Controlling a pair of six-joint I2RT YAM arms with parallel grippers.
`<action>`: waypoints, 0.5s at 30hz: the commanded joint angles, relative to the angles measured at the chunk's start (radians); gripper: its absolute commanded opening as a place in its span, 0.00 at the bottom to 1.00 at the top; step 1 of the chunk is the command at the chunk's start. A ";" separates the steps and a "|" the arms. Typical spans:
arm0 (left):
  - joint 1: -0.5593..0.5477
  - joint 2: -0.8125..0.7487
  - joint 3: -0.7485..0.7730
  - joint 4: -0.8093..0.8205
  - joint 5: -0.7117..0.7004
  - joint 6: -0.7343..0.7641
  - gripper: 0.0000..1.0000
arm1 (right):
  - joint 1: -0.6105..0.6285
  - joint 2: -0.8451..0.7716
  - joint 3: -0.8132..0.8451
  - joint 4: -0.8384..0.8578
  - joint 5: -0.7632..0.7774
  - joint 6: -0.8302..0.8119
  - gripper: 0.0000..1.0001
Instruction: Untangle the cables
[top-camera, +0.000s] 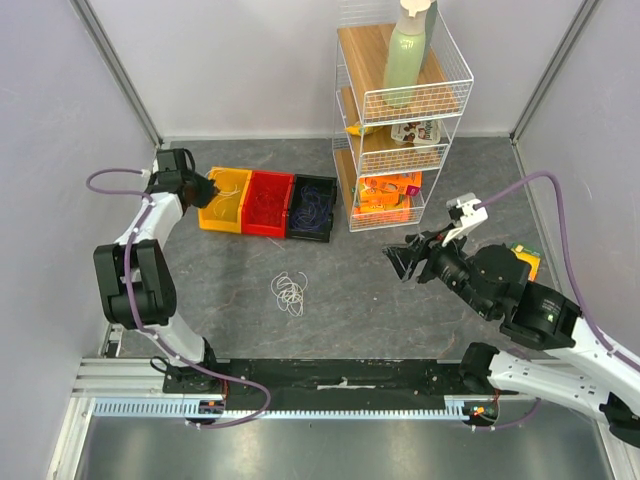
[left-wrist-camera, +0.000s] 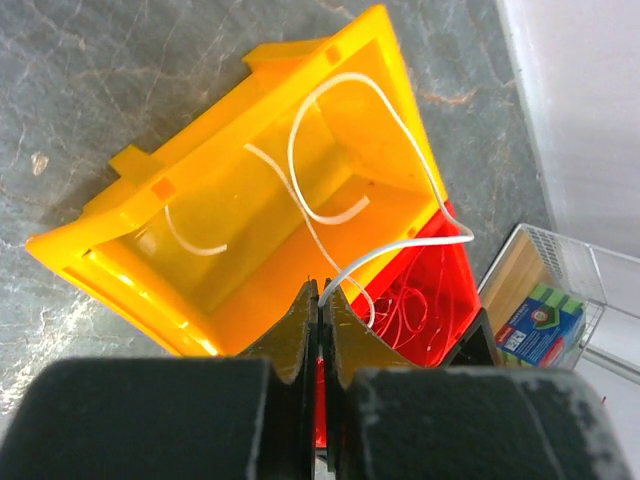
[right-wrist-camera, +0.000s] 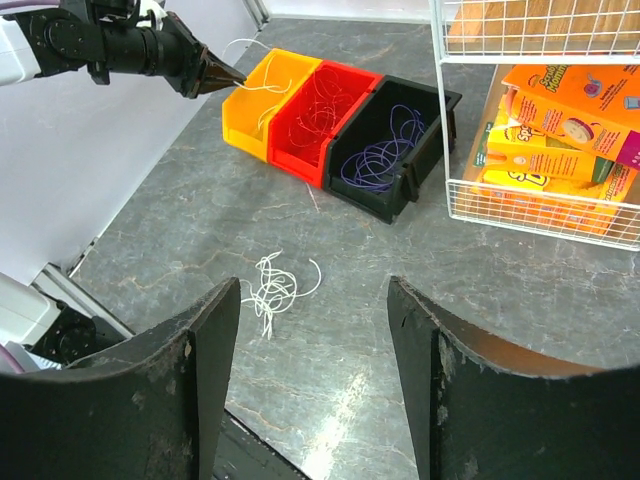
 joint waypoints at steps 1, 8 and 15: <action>0.007 -0.030 -0.068 0.048 0.032 -0.076 0.02 | 0.003 0.026 -0.008 0.016 0.020 -0.001 0.68; 0.004 -0.134 -0.171 0.063 0.095 -0.063 0.69 | 0.003 0.156 -0.099 0.156 -0.057 0.018 0.67; -0.068 -0.373 -0.317 0.011 0.112 0.114 0.87 | 0.004 0.467 -0.175 0.424 -0.365 0.122 0.65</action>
